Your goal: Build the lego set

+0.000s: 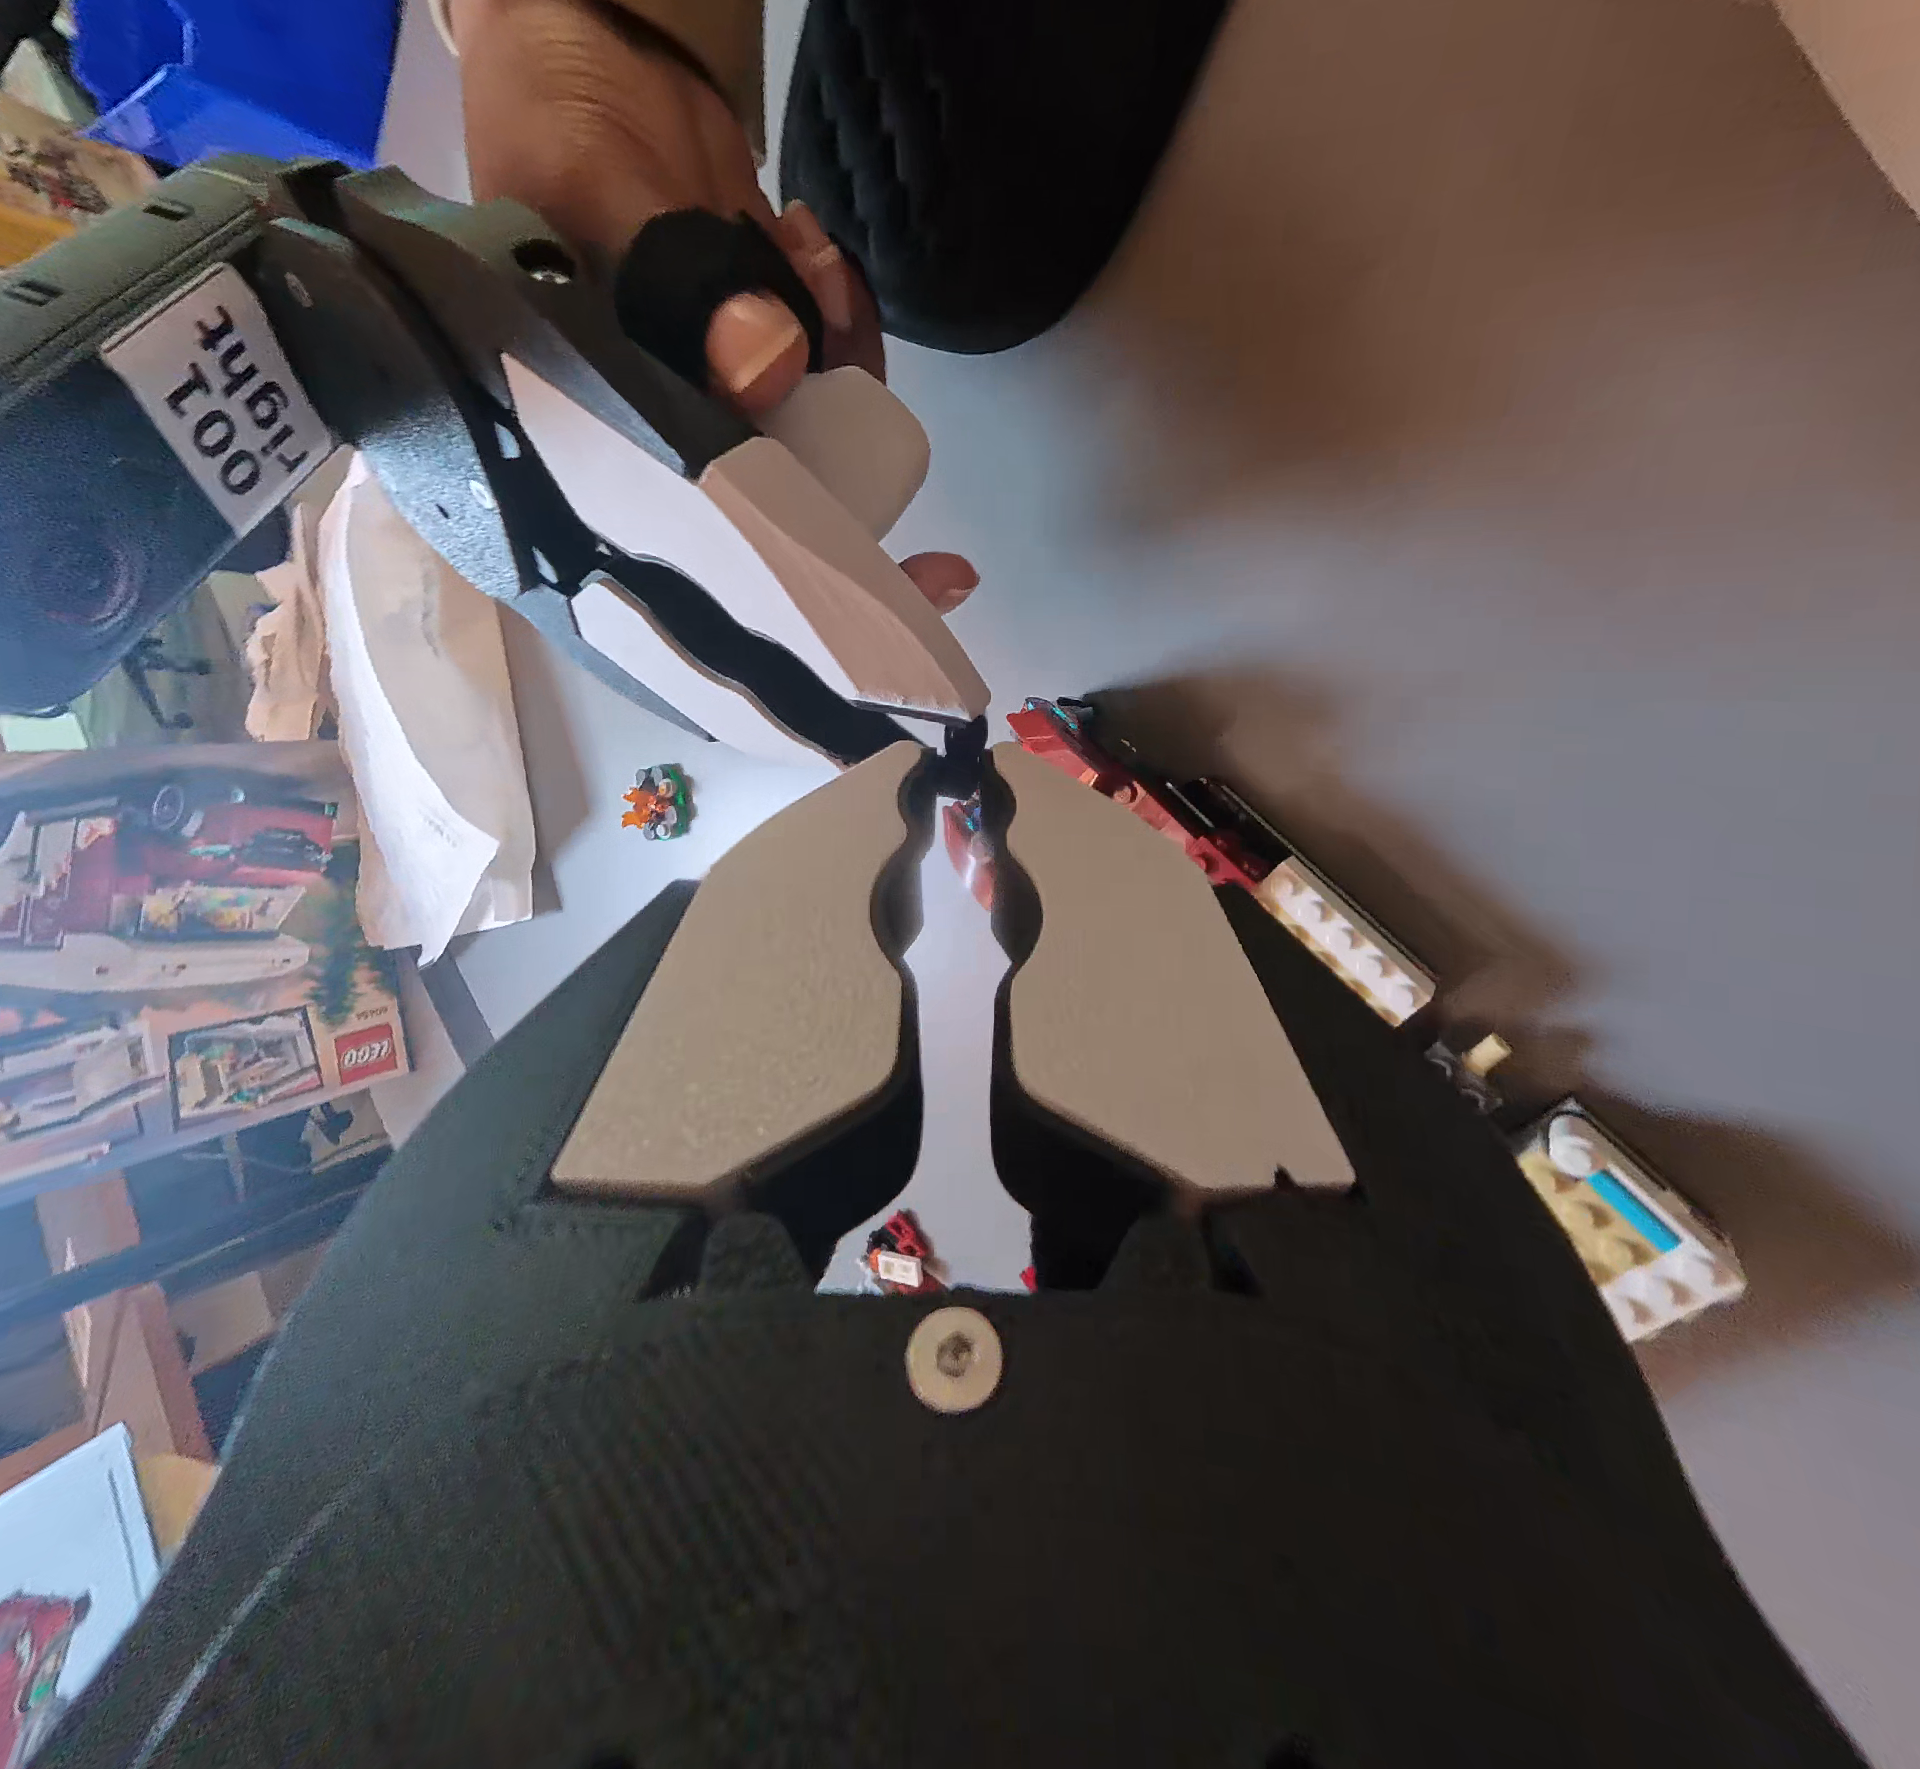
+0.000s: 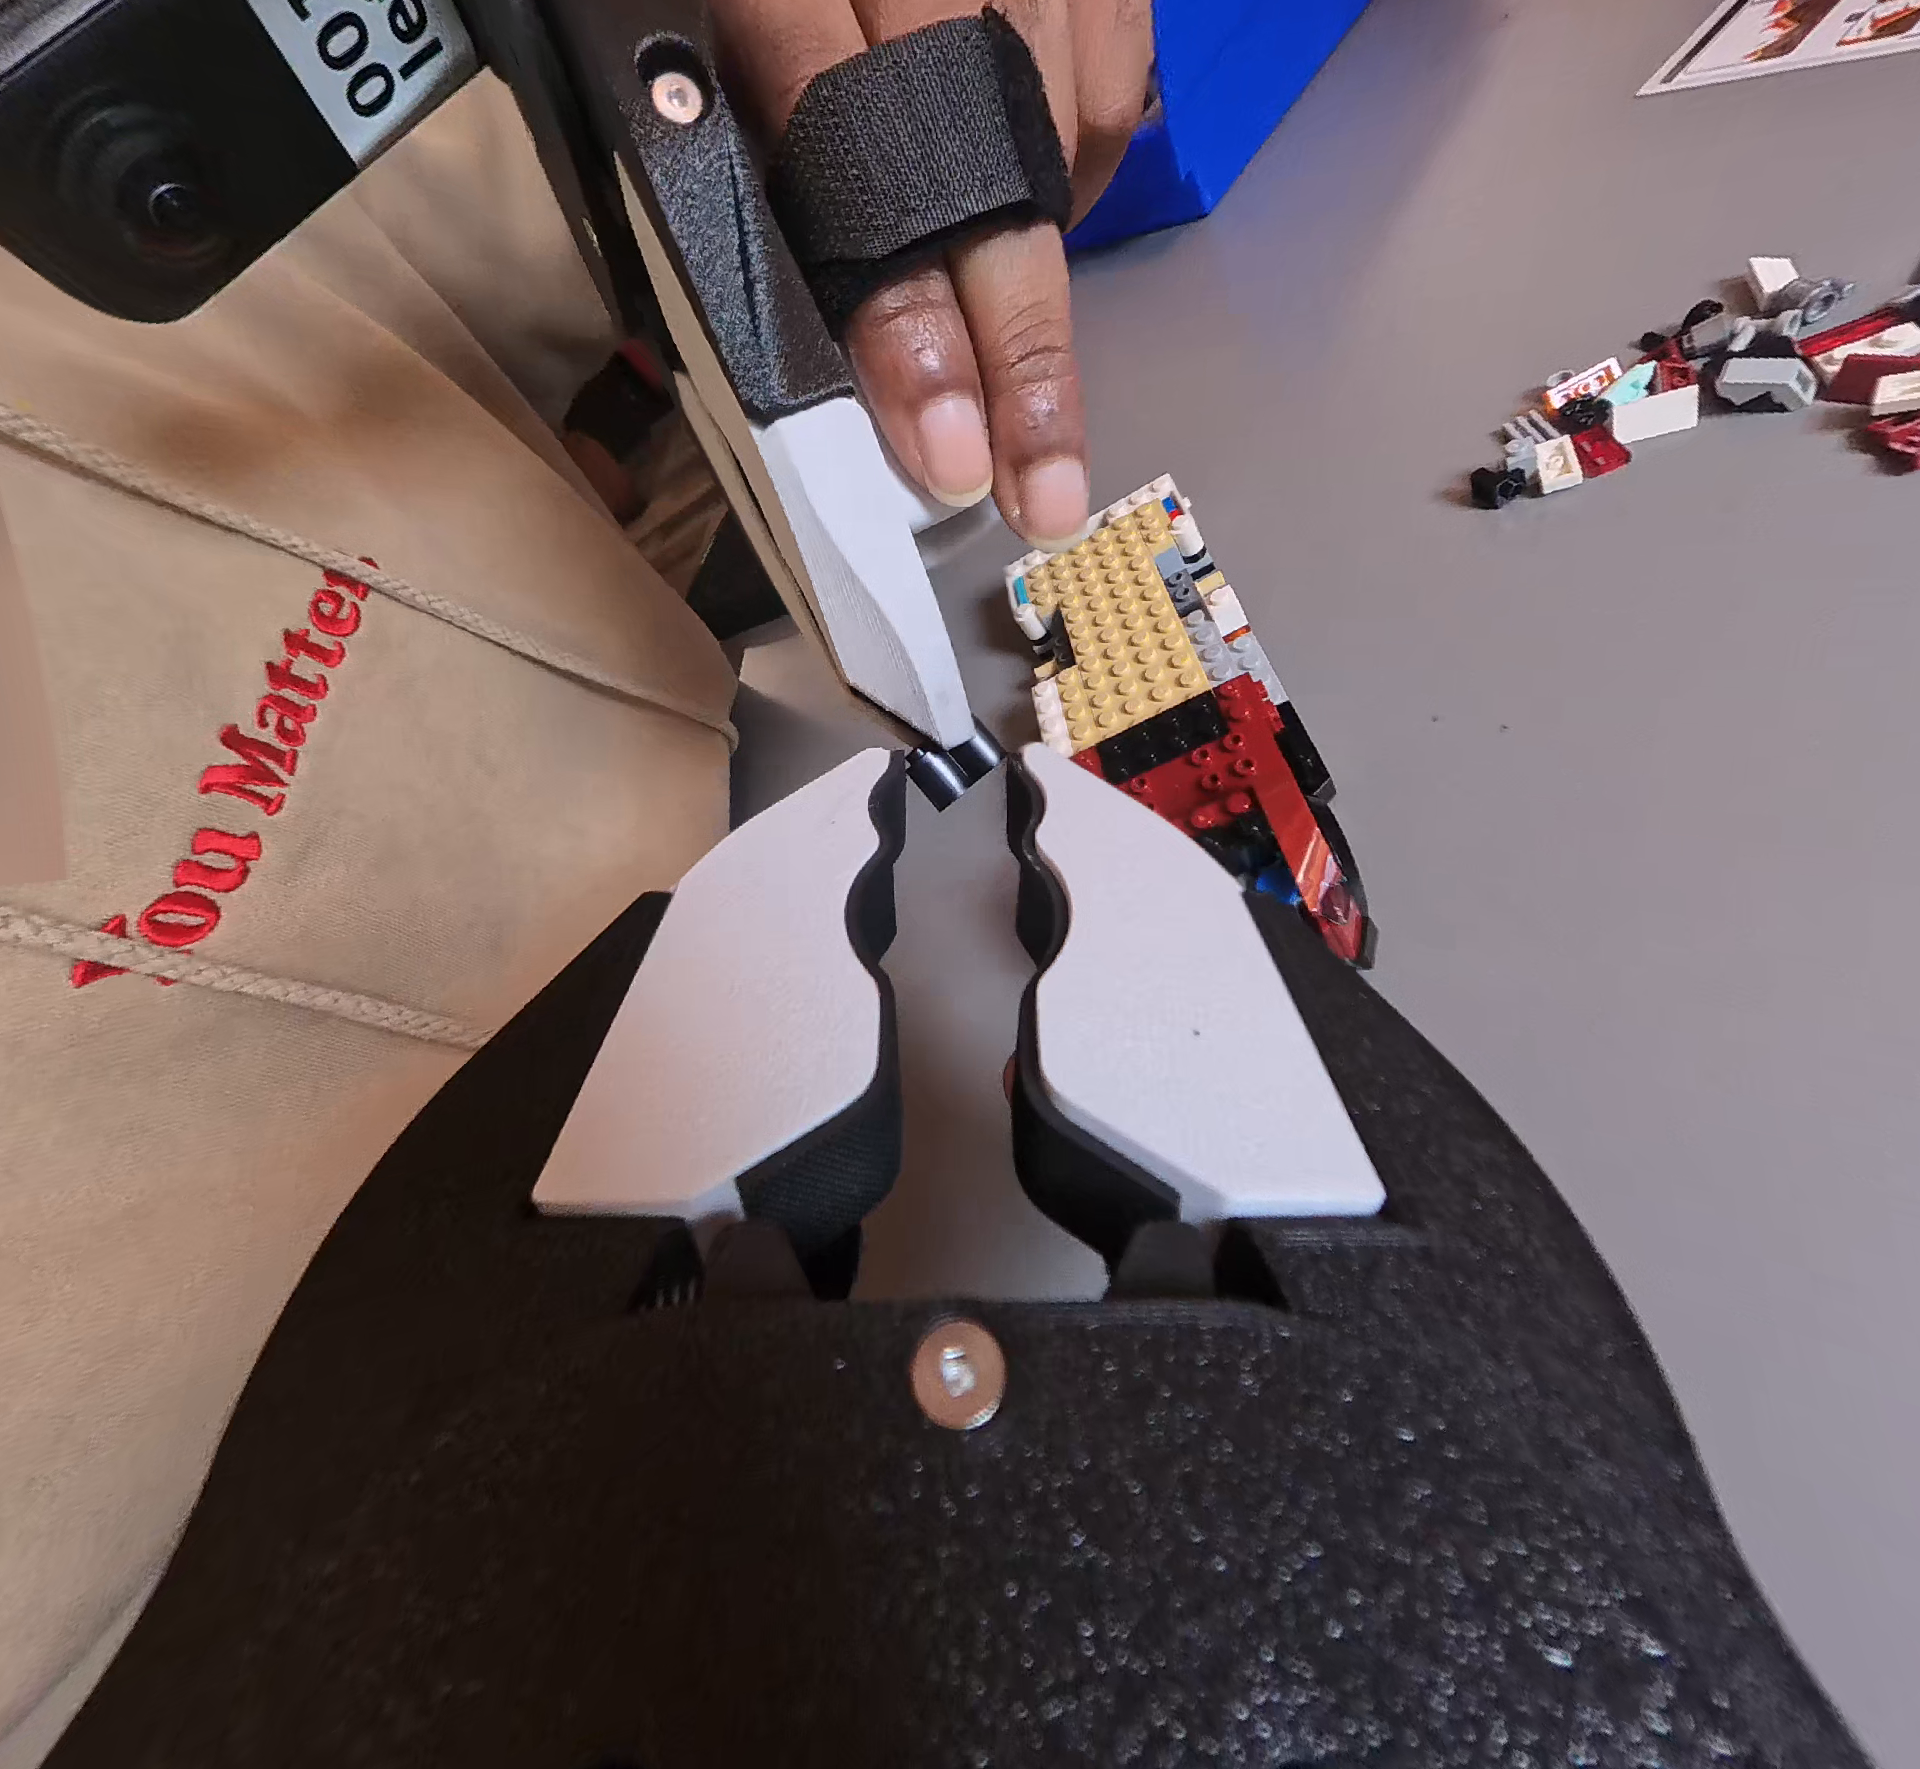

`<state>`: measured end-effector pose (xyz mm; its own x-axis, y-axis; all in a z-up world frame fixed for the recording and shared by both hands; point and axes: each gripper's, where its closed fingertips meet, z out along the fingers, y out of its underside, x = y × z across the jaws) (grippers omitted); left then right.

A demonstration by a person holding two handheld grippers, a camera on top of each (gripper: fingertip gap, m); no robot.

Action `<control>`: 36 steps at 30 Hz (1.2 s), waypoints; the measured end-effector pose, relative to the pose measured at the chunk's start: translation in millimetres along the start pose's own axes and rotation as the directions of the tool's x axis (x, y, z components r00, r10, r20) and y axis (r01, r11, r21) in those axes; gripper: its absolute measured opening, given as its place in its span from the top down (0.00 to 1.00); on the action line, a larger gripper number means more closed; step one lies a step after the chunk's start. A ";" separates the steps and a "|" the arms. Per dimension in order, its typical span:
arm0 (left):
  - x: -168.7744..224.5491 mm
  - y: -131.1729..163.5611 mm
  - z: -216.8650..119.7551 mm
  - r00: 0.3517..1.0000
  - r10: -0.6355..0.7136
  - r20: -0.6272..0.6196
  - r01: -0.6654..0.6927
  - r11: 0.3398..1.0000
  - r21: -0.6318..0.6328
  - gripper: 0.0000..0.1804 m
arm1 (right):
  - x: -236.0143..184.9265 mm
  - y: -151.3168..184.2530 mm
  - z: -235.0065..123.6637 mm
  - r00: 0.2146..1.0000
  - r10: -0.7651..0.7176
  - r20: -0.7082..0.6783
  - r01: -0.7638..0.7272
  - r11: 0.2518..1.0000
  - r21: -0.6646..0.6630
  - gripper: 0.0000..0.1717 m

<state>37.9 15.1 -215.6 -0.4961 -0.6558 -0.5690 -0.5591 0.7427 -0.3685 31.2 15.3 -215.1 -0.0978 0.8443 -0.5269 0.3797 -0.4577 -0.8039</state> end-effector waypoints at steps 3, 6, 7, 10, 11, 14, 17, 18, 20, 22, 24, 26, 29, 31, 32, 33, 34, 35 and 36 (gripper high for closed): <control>4.2 6.3 2.5 0.993 0.030 -0.113 -0.029 1.000 0.008 0.96 | 13.2 2.2 -10.8 0.997 -0.032 -0.077 0.033 0.999 -0.001 0.85; 10.1 17.4 6.6 0.971 0.083 -0.225 -0.087 0.996 -0.010 0.96 | 27.5 10.3 -26.5 0.973 -0.123 -0.195 0.118 0.992 -0.039 0.85; 11.3 19.8 8.4 0.961 0.096 -0.260 -0.103 0.995 -0.014 0.96 | 30.2 14.0 -30.4 0.961 -0.157 -0.226 0.148 0.987 -0.058 0.85; 10.7 25.3 14.5 0.929 0.144 -0.341 -0.163 0.986 -0.026 0.96 | 32.7 26.2 -35.7 0.934 -0.229 -0.273 0.206 0.972 -0.112 0.83; 10.6 26.4 16.7 0.918 0.155 -0.366 -0.177 0.984 -0.027 0.96 | 31.6 29.4 -36.1 0.929 -0.243 -0.278 0.216 0.968 -0.124 0.83; 13.7 26.7 22.6 0.882 0.193 -0.430 -0.217 0.976 -0.008 0.96 | 22.5 35.3 -37.0 0.919 -0.280 -0.279 0.249 0.958 -0.142 0.82; 15.8 25.9 26.8 0.853 0.226 -0.471 -0.252 0.968 0.008 0.96 | 17.4 40.7 -40.4 0.901 -0.314 -0.300 0.275 0.947 -0.165 0.81; 15.5 26.1 28.0 0.845 0.233 -0.481 -0.259 0.966 0.013 0.96 | 15.9 42.1 -41.2 0.897 -0.320 -0.304 0.280 0.945 -0.166 0.81; 15.7 27.0 30.2 0.829 0.238 -0.506 -0.264 0.964 0.020 0.96 | 13.1 43.6 -42.1 0.894 -0.326 -0.308 0.289 0.944 -0.161 0.81; 16.6 28.2 32.5 0.813 0.245 -0.527 -0.272 0.962 0.027 0.96 | 11.2 43.7 -43.2 0.888 -0.334 -0.314 0.299 0.941 -0.156 0.81; 16.5 28.5 33.5 0.801 0.245 -0.545 -0.272 0.962 0.033 0.96 | 8.7 43.0 -44.2 0.888 -0.337 -0.314 0.305 0.941 -0.147 0.81; 15.0 30.0 33.8 0.792 0.242 -0.561 -0.275 0.961 0.026 0.96 | 7.3 42.4 -44.8 0.888 -0.337 -0.312 0.307 0.941 -0.141 0.81; 14.0 31.6 35.1 0.784 0.240 -0.572 -0.278 0.960 0.022 0.96 | 6.0 42.2 -45.0 0.890 -0.338 -0.307 0.311 0.941 -0.136 0.81; 14.0 32.3 35.2 0.777 0.242 -0.581 -0.284 0.959 0.020 0.96 | 5.5 42.3 -45.0 0.891 -0.338 -0.302 0.311 0.941 -0.134 0.81; 14.2 32.5 35.1 0.773 0.244 -0.586 -0.288 0.958 0.019 0.96 | 5.3 42.2 -44.9 0.892 -0.338 -0.300 0.311 0.941 -0.133 0.81; 14.5 32.9 35.0 0.767 0.247 -0.591 -0.295 0.955 0.016 0.96 | 5.2 42.3 -44.8 0.893 -0.337 -0.298 0.311 0.941 -0.133 0.81; 14.8 33.4 35.0 0.762 0.253 -0.596 -0.306 0.952 0.013 0.96 | 5.1 42.5 -44.8 0.894 -0.336 -0.297 0.310 0.941 -0.133 0.81; 14.9 33.4 35.2 0.758 0.259 -0.598 -0.315 0.949 0.011 0.96 | 5.1 42.5 -44.6 0.894 -0.336 -0.296 0.310 0.941 -0.133 0.81; 14.7 33.3 35.7 0.757 0.264 -0.598 -0.323 0.946 0.009 0.96 | 5.1 42.7 -44.6 0.894 -0.336 -0.296 0.310 0.941 -0.133 0.81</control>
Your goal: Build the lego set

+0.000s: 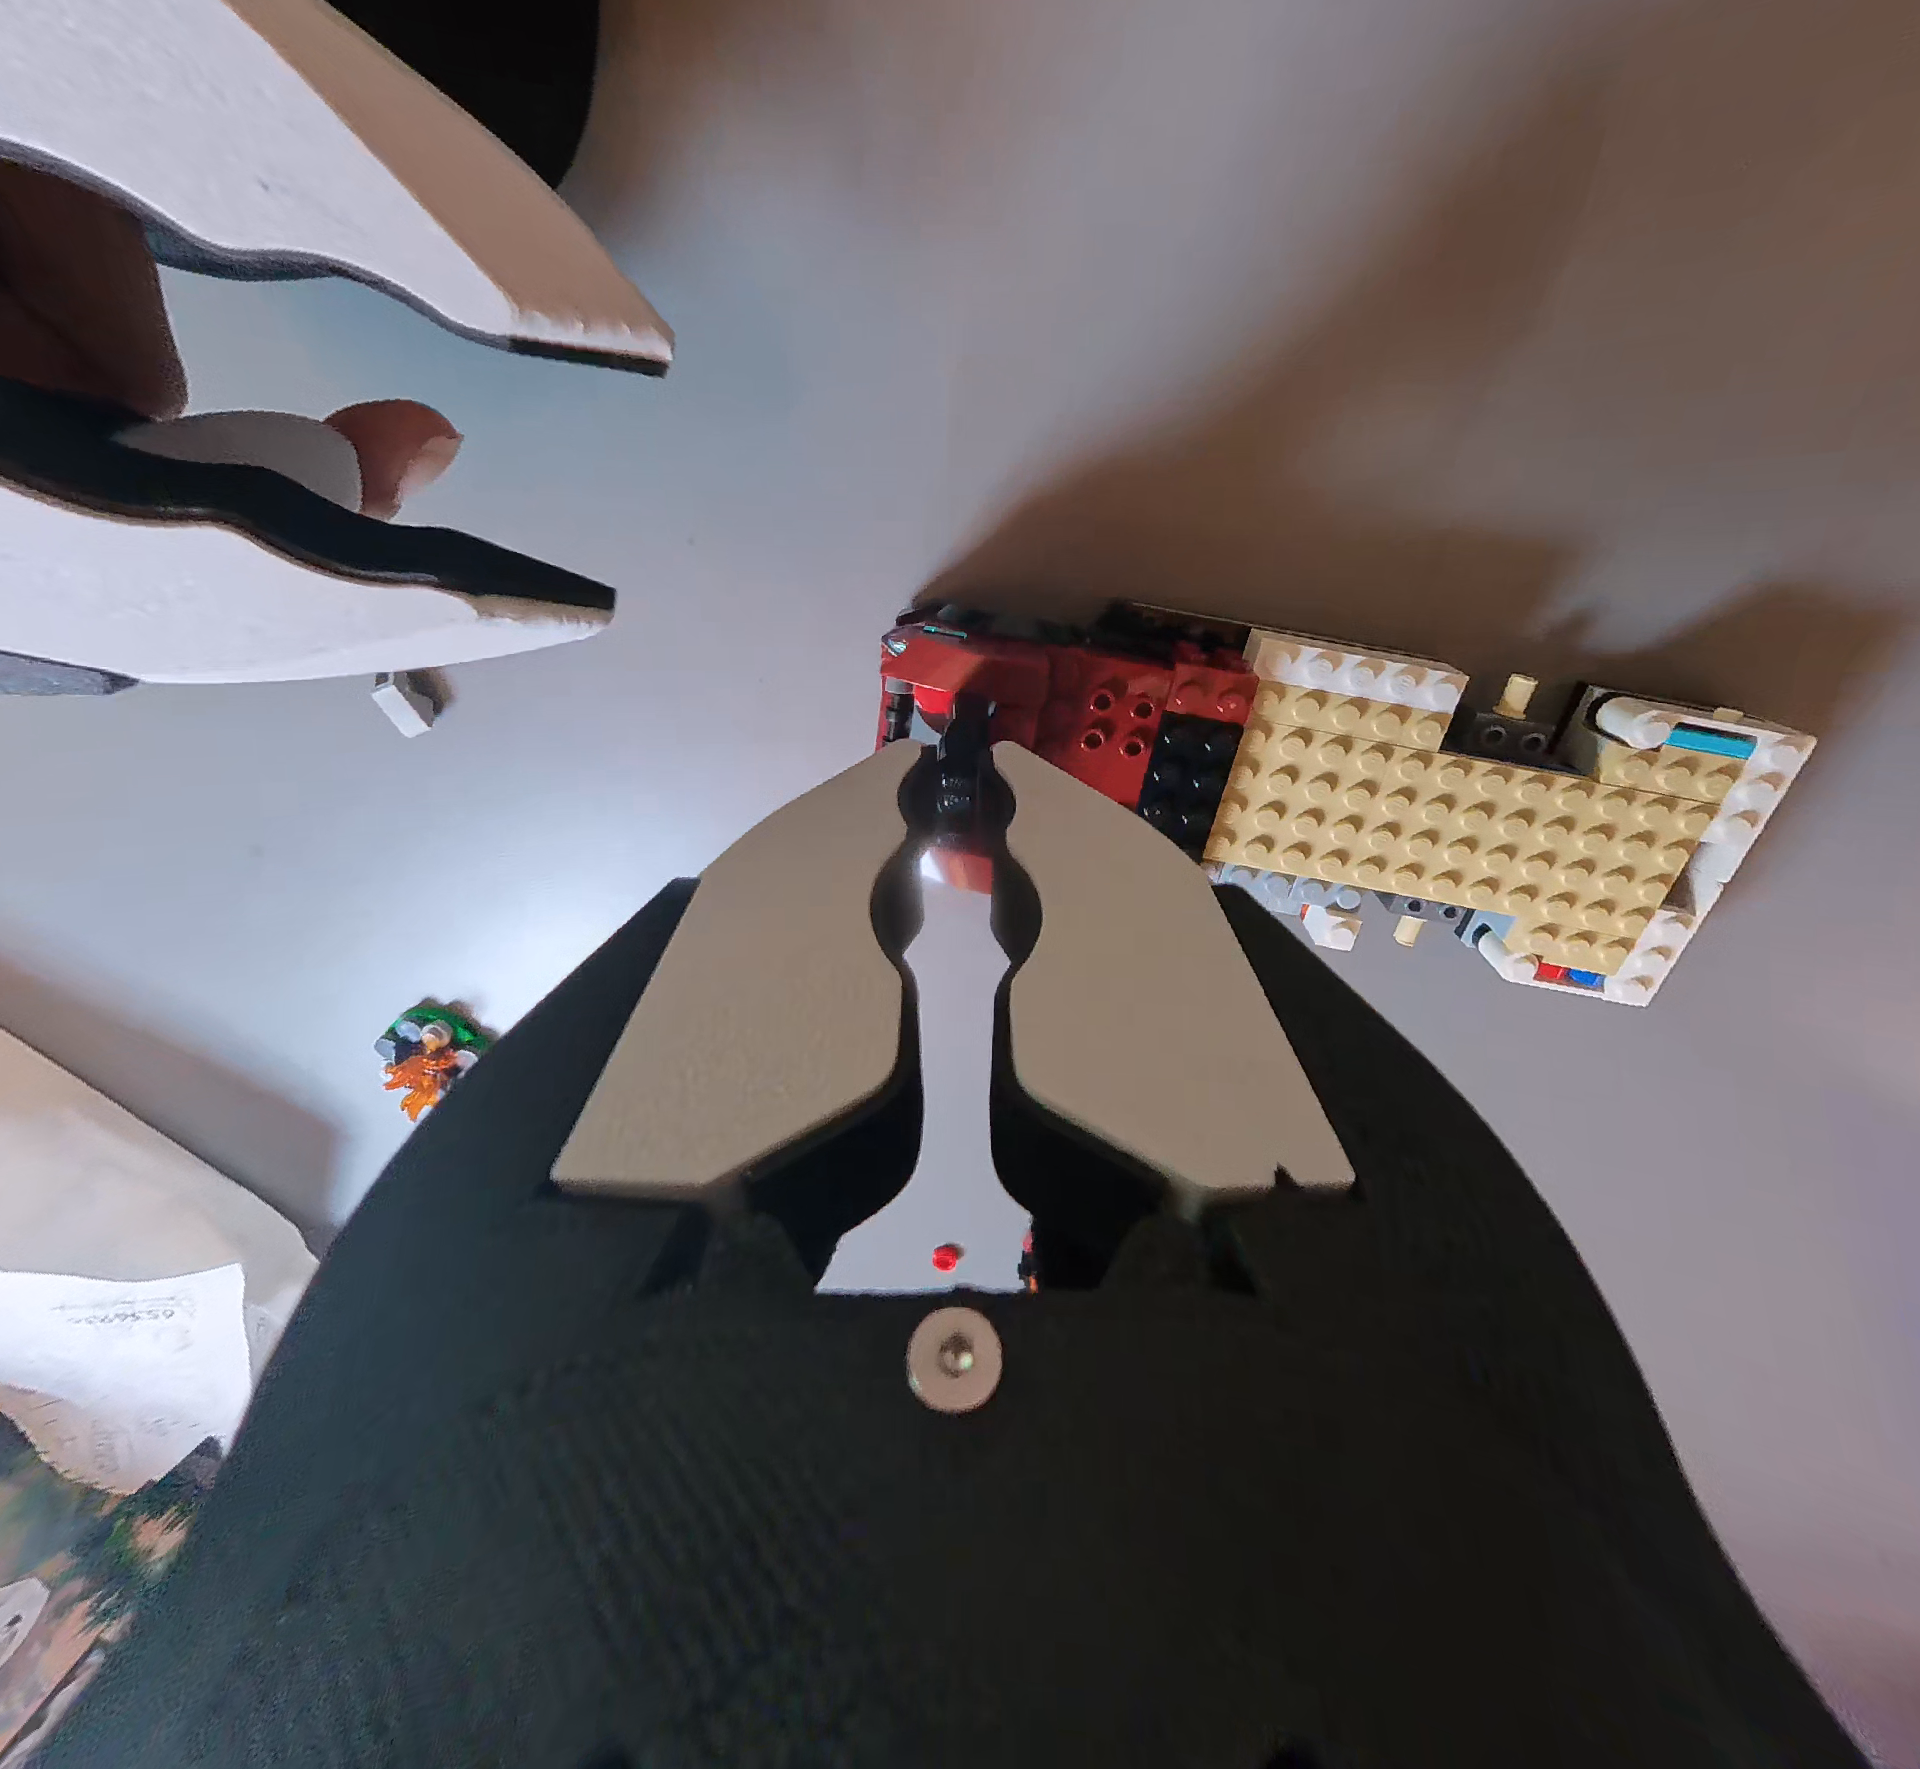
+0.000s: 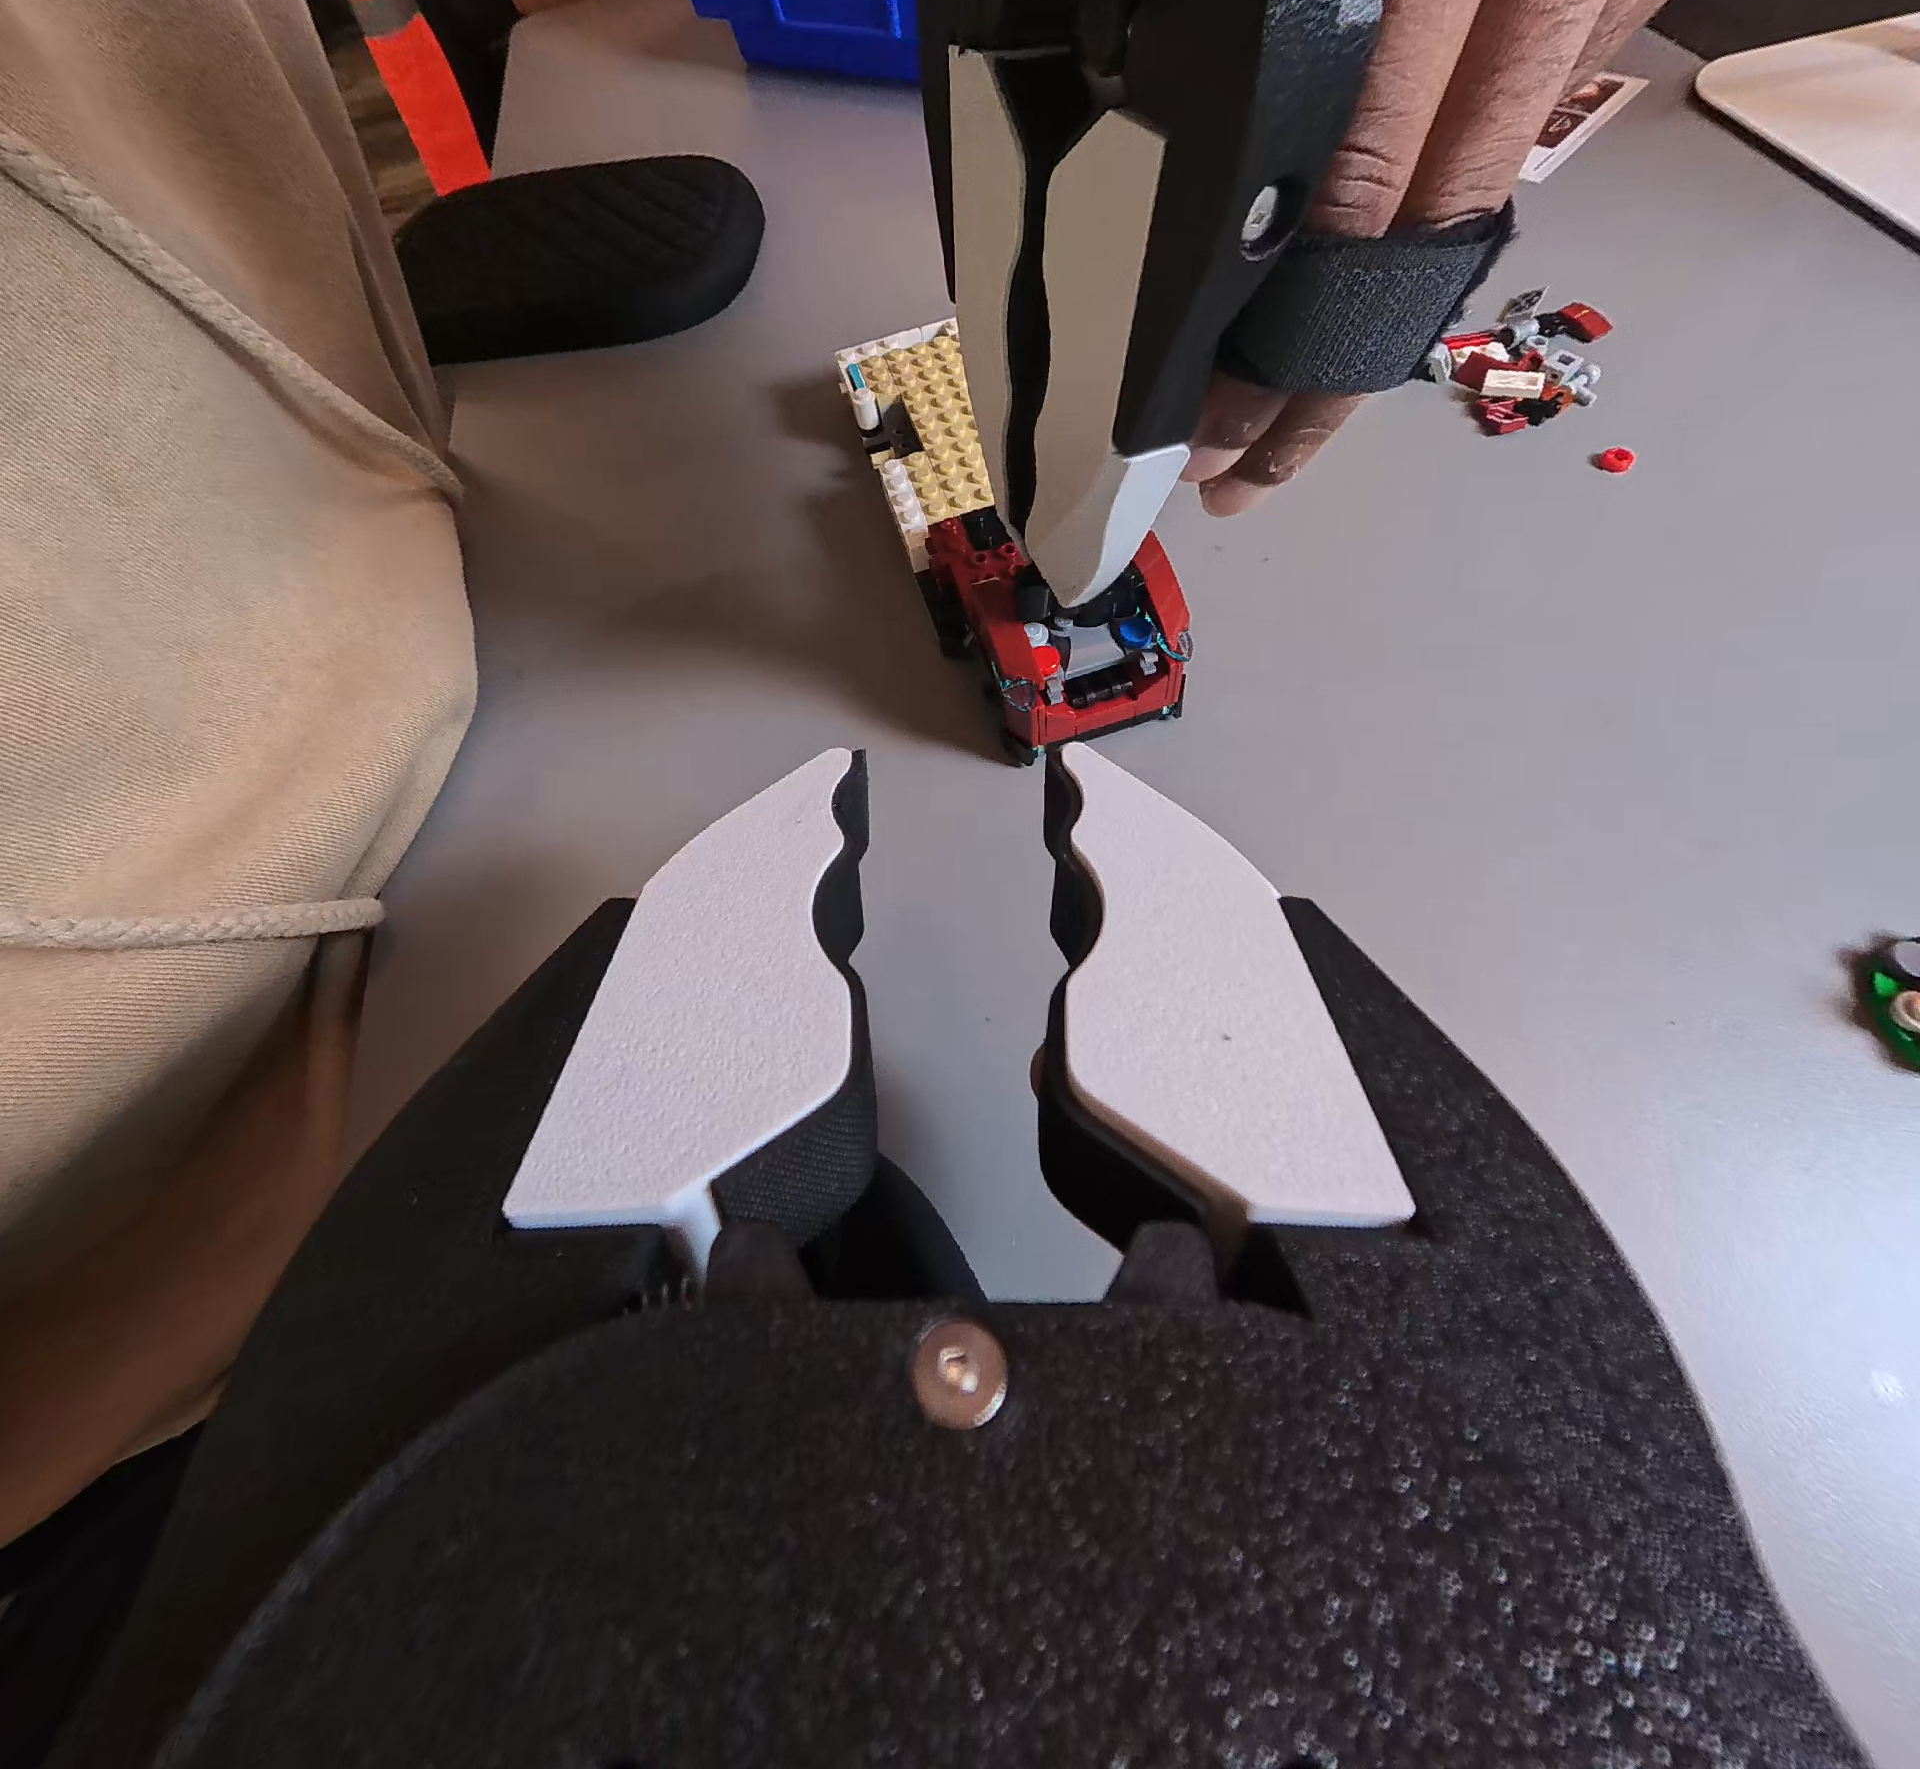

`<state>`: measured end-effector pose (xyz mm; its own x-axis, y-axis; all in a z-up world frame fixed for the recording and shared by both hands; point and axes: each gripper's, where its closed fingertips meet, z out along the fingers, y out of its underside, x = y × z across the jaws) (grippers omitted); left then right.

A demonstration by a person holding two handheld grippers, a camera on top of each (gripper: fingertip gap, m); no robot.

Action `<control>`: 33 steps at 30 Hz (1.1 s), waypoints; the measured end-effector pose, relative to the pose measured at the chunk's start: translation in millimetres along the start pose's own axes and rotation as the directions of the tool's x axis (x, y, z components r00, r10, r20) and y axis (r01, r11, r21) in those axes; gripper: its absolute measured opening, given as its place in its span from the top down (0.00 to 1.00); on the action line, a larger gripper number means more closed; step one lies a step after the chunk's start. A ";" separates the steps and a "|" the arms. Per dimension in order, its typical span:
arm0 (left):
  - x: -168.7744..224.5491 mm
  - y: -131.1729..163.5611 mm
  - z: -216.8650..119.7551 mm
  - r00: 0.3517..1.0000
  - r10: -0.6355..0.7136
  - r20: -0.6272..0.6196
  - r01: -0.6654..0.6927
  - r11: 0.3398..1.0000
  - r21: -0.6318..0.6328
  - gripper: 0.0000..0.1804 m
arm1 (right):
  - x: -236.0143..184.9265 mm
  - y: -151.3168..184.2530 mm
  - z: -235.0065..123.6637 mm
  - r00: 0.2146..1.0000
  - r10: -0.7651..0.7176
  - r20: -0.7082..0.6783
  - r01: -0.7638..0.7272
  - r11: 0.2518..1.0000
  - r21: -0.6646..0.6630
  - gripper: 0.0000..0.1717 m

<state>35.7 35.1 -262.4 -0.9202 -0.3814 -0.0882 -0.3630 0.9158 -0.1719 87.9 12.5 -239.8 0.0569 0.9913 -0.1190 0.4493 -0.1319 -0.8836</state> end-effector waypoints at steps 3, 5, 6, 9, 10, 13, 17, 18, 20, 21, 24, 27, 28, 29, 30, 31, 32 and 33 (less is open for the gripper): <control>-0.2 0.6 1.4 1.000 0.005 -0.006 -0.005 1.000 -0.024 0.96 | -0.3 0.1 0.3 1.000 -0.001 0.002 0.001 1.000 0.000 0.81; 0.7 0.8 1.6 1.000 0.015 -0.010 -0.015 0.999 -0.042 0.96 | -0.4 0.2 0.5 1.000 -0.001 0.000 0.001 1.000 -0.002 0.81; 1.4 1.1 1.7 1.000 0.015 -0.014 -0.016 0.999 -0.050 0.96 | -0.4 0.3 0.7 1.000 -0.002 0.000 0.002 1.000 -0.003 0.81; 2.8 1.5 1.8 1.000 0.016 -0.012 -0.017 0.998 -0.066 0.96 | 0.0 1.9 2.6 1.000 -0.004 -0.003 0.004 1.000 -0.020 0.81; 2.7 1.4 2.0 1.000 0.015 -0.007 -0.015 0.997 -0.072 0.96 | 0.1 2.4 3.6 1.000 -0.006 -0.004 0.006 1.000 -0.027 0.81; 1.4 3.5 1.9 1.000 0.016 0.005 -0.015 0.994 -0.112 0.96 | 1.9 3.1 6.9 1.000 -0.010 -0.005 0.010 0.999 -0.043 0.81; 0.7 4.2 2.4 1.000 0.014 0.005 -0.013 0.989 -0.151 0.96 | 5.2 1.2 9.0 1.000 -0.005 -0.012 0.005 0.999 -0.035 0.81; 0.2 4.9 2.2 1.000 0.015 0.006 -0.013 0.986 -0.167 0.96 | 5.9 1.0 9.0 1.000 -0.004 -0.015 0.003 0.999 -0.033 0.81; -0.3 5.6 2.1 1.000 0.025 0.006 -0.023 0.981 -0.194 0.96 | 6.1 0.8 8.8 1.000 -0.002 -0.015 0.001 1.000 -0.030 0.81; -0.6 5.8 2.3 1.000 0.029 0.007 -0.027 0.978 -0.208 0.96 | 6.1 0.7 8.6 1.000 -0.002 -0.016 0.002 1.000 -0.028 0.81; -2.3 7.2 2.0 0.999 0.047 0.016 -0.041 0.966 -0.255 0.96 | 6.3 0.4 8.4 1.000 0.000 -0.016 -0.001 1.000 -0.023 0.81; -2.0 9.3 1.5 0.998 0.056 0.013 -0.049 0.956 -0.290 0.96 | 6.6 0.0 7.9 1.000 0.005 -0.013 -0.005 1.000 -0.017 0.81; -1.9 9.2 1.6 0.998 0.057 0.012 -0.051 0.954 -0.294 0.96 | 6.7 -0.3 7.7 1.000 0.006 -0.013 -0.006 1.000 -0.015 0.81; -1.4 9.7 1.6 0.998 0.058 0.008 -0.053 0.952 -0.302 0.96 | 6.7 -0.5 7.6 1.000 0.006 -0.013 -0.006 1.000 -0.012 0.81; -1.1 11.1 1.3 0.998 0.062 0.005 -0.058 0.947 -0.317 0.96 | 6.8 -0.7 7.4 1.000 0.006 -0.013 -0.007 1.000 -0.011 0.81; -0.8 12.1 1.2 0.998 0.069 0.002 -0.065 0.942 -0.330 0.96 | 6.7 -0.8 7.2 1.000 0.007 -0.013 -0.007 1.000 -0.009 0.81; -0.6 12.6 1.2 0.997 0.075 0.000 -0.071 0.938 -0.341 0.96 | 6.6 -0.9 7.1 1.000 0.007 -0.013 -0.007 1.000 -0.008 0.81; -0.1 12.9 1.3 0.997 0.080 -0.004 -0.076 0.933 -0.352 0.96 | 6.5 -0.9 7.1 1.000 0.006 -0.013 -0.006 1.000 -0.007 0.81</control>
